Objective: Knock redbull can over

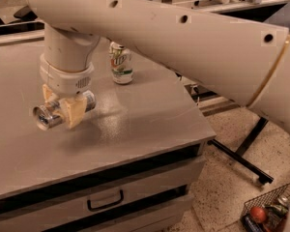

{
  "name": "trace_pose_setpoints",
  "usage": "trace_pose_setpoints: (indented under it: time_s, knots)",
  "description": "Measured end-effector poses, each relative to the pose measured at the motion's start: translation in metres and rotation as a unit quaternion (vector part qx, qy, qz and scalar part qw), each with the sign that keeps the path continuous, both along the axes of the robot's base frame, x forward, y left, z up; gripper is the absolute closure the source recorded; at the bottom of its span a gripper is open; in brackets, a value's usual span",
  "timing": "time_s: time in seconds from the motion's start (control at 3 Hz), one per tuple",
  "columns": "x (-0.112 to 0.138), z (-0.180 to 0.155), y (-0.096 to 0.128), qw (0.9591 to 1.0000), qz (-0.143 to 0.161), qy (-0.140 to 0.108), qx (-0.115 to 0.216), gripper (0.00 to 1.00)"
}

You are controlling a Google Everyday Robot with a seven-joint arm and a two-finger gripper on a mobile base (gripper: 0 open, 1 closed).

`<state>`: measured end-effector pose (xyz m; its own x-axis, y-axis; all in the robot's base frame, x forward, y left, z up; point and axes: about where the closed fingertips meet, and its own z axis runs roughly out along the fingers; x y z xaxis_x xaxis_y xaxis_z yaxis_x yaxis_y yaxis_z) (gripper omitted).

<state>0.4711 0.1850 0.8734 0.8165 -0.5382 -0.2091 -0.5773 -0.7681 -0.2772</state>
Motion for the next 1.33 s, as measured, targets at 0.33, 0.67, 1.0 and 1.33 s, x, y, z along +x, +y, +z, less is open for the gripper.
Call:
trace_pose_setpoints:
  time_s: [0.33,0.67,1.0,1.33]
  knots:
    - [-0.0006,-0.0031,-0.0063,0.9998,-0.007,0.010,-0.013,0.30]
    - [-0.0016,-0.0057,-0.0092,0.9996,-0.011,0.018,-0.017,0.07]
    - [-0.0033,-0.0074,-0.0097,0.9994,-0.011,0.026,-0.018,0.00]
    - [-0.0041,-0.0083,-0.0092,0.9993,-0.011,0.032,-0.015,0.00]
